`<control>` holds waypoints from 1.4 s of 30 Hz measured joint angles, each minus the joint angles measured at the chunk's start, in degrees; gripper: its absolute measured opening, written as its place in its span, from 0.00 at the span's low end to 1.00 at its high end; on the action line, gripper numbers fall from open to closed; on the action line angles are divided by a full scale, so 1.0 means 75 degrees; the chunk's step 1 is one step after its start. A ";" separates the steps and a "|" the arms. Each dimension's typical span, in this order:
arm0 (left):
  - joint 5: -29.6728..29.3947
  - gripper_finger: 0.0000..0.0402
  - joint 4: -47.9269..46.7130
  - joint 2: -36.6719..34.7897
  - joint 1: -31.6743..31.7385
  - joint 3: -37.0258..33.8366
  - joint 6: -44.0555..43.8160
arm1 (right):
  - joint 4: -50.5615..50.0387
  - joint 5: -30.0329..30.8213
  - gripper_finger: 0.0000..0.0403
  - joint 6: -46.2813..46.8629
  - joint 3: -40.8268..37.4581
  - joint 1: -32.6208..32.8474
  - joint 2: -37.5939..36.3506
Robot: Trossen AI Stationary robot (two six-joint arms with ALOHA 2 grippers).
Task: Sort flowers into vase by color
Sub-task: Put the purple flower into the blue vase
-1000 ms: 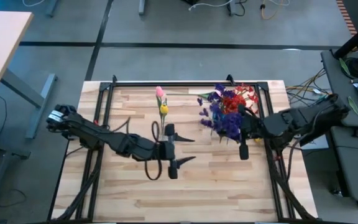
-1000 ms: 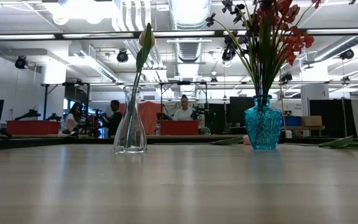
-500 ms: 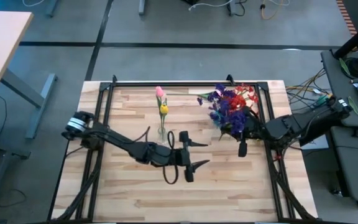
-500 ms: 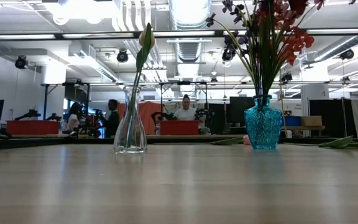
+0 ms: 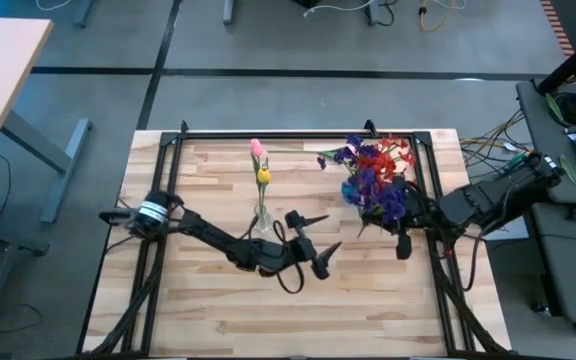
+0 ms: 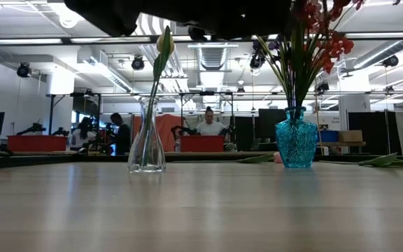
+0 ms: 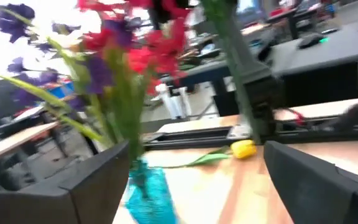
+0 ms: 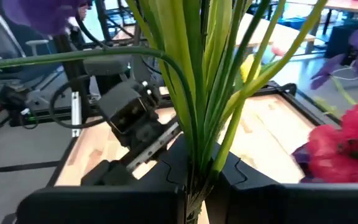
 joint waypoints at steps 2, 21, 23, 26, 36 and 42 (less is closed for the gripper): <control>0.0028 0.90 -0.0018 0.0076 -0.0022 0.0029 -0.0171 | -0.0008 -0.0001 0.04 0.0060 0.0000 0.0099 -0.0026; -0.0737 0.94 -0.0145 0.1070 0.0111 0.0816 -0.1460 | -0.0889 0.0014 0.04 0.0079 -0.0003 0.0286 -0.0848; -0.1294 0.94 -0.0123 0.1499 0.0108 0.1339 -0.1443 | -0.0983 0.0014 0.04 0.0074 -0.0003 0.0286 -0.0838; -0.2042 0.94 -0.0114 0.2249 0.0116 0.2213 -0.1174 | -0.1075 0.0011 0.04 0.0020 -0.0003 0.0286 -0.0830; -0.1862 0.94 -0.0124 0.3639 0.0566 0.3794 -0.0951 | -0.1211 0.0005 0.04 -0.0002 -0.0029 0.0286 -0.0824; -0.0730 0.94 -0.0001 0.3639 0.1084 0.3770 -0.0990 | -0.1187 0.0119 0.04 -0.0208 -0.0201 0.0286 -0.0798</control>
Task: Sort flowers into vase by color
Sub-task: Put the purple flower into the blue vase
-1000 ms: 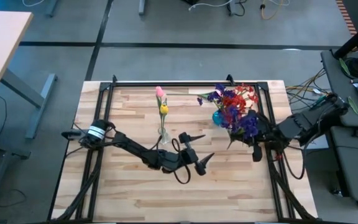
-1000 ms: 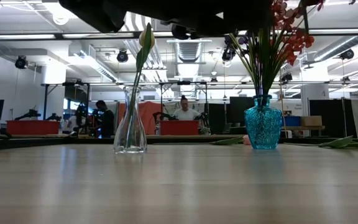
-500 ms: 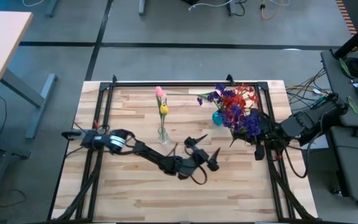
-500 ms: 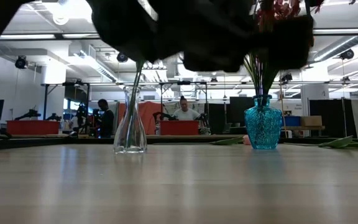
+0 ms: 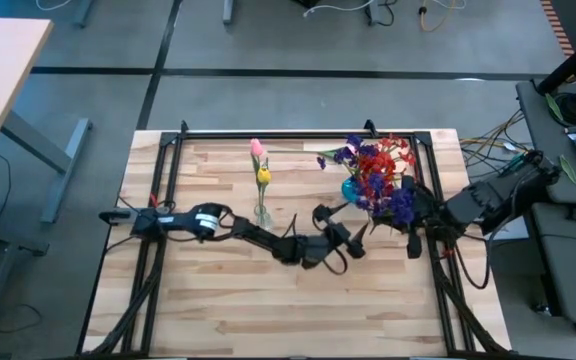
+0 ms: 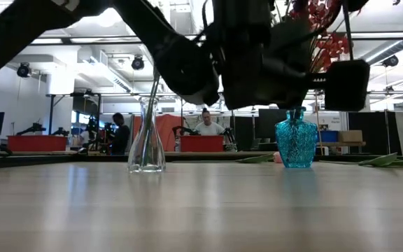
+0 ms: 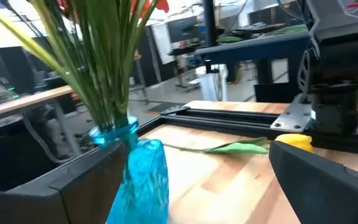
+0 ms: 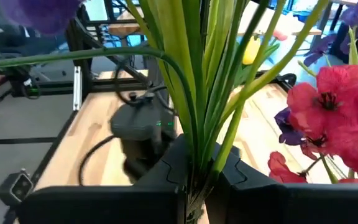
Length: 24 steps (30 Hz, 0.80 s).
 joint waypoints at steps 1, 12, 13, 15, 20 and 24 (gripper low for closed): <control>0.0199 0.94 0.0006 0.0000 0.0086 -0.0028 -0.0020 | 0.0020 0.0125 0.04 -0.0003 -0.0049 0.0000 0.0000; 0.0339 0.94 -0.0071 0.0000 0.0744 -0.0191 0.0120 | 0.0063 0.0760 0.04 0.0264 -0.0457 -0.0003 -0.0053; 0.0342 0.94 -0.0071 0.0000 0.0785 -0.0194 0.0154 | 0.0091 0.0760 0.04 0.0265 -0.0463 -0.0003 -0.0044; 0.0388 0.94 -0.0055 0.0000 0.0888 -0.0194 0.0169 | 0.0186 0.0763 0.04 0.0268 -0.0463 -0.0003 -0.0044; 0.0921 0.94 -0.0065 0.0000 0.1174 -0.0194 0.0069 | 0.0253 0.0769 0.04 0.0233 -0.0463 -0.0003 -0.0044; 0.1263 0.94 -0.0053 -0.0002 0.1325 -0.0194 0.0002 | 0.0260 0.0773 0.04 0.0293 -0.0463 -0.0003 -0.0044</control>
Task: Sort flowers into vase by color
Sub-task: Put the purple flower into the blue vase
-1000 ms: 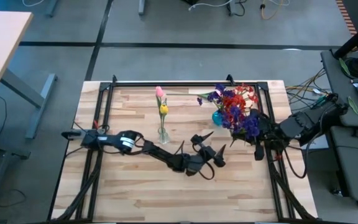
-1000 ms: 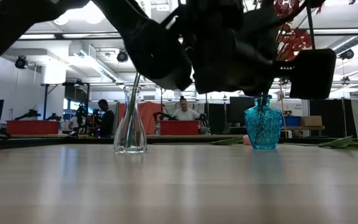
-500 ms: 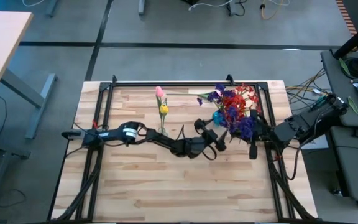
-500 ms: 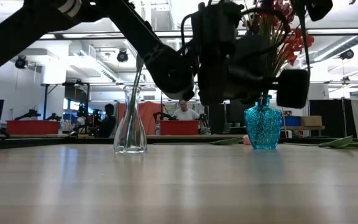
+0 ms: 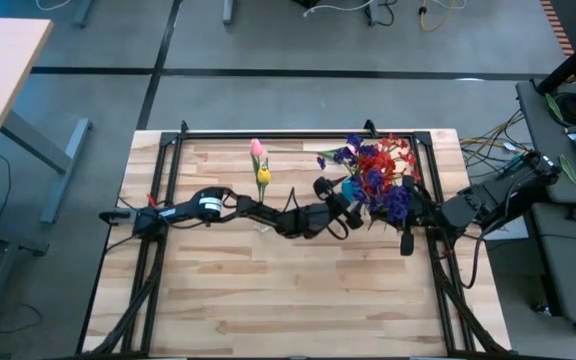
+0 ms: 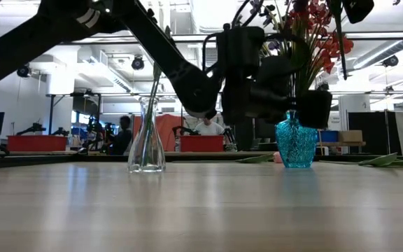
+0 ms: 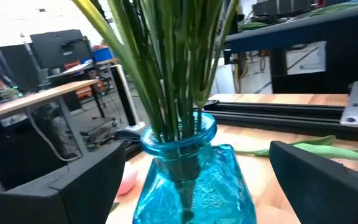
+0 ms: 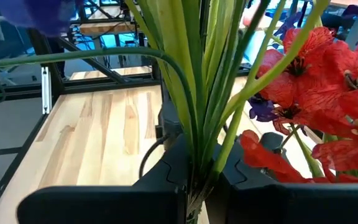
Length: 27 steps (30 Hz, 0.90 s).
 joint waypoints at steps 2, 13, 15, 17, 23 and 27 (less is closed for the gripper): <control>0.0274 0.94 -0.0008 -0.0001 0.0048 0.0000 -0.0100 | -0.0001 0.0002 0.04 0.0002 0.0000 0.0000 0.0000; 0.0642 0.94 -0.0016 -0.0001 0.0294 0.0041 -0.0273 | -0.0001 0.0002 0.04 0.0002 0.0000 0.0000 0.0012; 0.0671 0.94 -0.0048 -0.0004 0.0297 0.0041 -0.0345 | -0.0001 0.0002 0.04 0.0004 0.0000 0.0000 0.0011; 0.0676 0.94 -0.0055 -0.0004 0.0258 0.0036 -0.0329 | -0.0001 0.0000 0.04 0.0012 0.0000 0.0000 0.0009; 0.0643 0.94 -0.0083 -0.0061 -0.0002 0.0003 0.0077 | -0.0001 -0.0001 0.04 0.0013 0.0000 0.0000 0.0012; 0.0413 0.96 -0.0071 -0.0119 -0.0151 0.0007 0.0546 | -0.0004 -0.0001 0.04 0.0010 0.0000 0.0000 0.0012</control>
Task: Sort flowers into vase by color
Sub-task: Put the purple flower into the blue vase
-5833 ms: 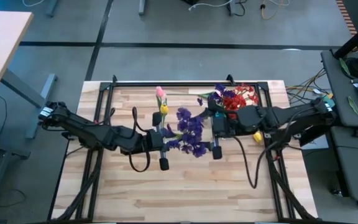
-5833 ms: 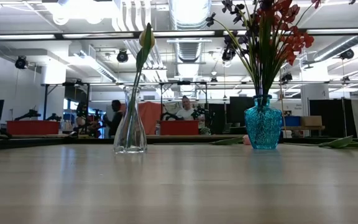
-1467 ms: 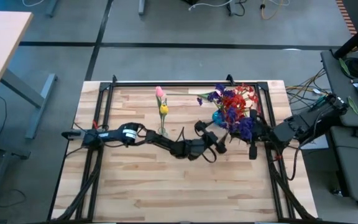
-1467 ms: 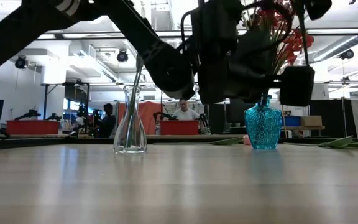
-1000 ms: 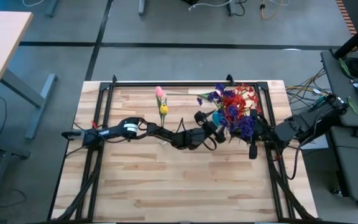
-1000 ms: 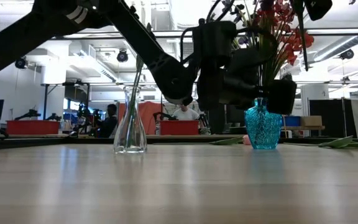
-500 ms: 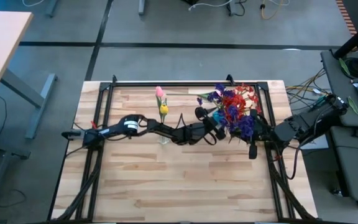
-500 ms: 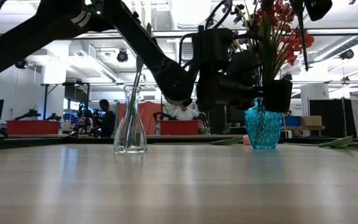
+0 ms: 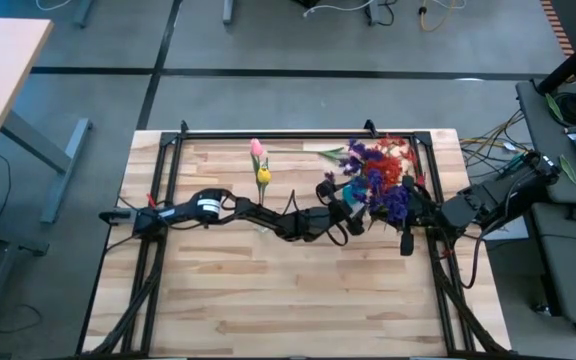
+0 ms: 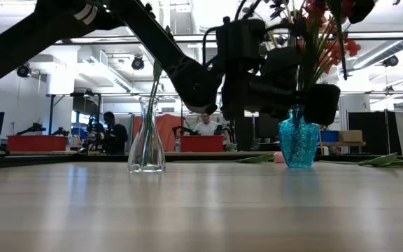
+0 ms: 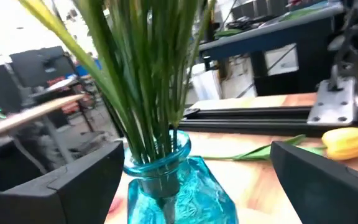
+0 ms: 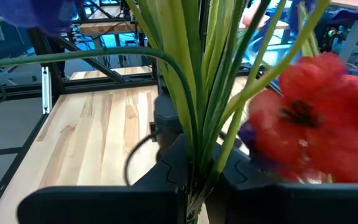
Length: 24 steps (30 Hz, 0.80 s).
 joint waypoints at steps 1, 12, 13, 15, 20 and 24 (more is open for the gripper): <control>-0.0158 0.96 0.0003 -0.0002 -0.0013 0.0006 0.0154 | -0.0001 0.0000 0.04 0.0000 0.0000 0.0000 0.0000; -0.0542 0.99 -0.0472 -0.0002 0.0114 -0.0007 -0.0614 | -0.0006 -0.0003 0.04 -0.0009 -0.0006 0.0000 0.0001; -0.0541 0.99 -0.0526 -0.0002 0.0122 -0.0007 -0.0717 | -0.0006 -0.0003 0.04 -0.0009 -0.0006 0.0000 0.0003; -0.0510 1.00 -0.0551 -0.0002 0.0147 -0.0050 -0.0944 | -0.0006 -0.0003 0.04 -0.0009 -0.0009 0.0000 0.0003; -0.0206 1.00 -0.0577 0.0002 0.0237 -0.0188 -0.1633 | -0.0004 -0.0003 0.04 -0.0008 -0.0015 0.0000 0.0006; -0.0126 1.00 -0.0560 0.0038 0.0254 -0.0198 -0.1888 | -0.0003 -0.0006 0.04 -0.0009 -0.0015 0.0000 0.0006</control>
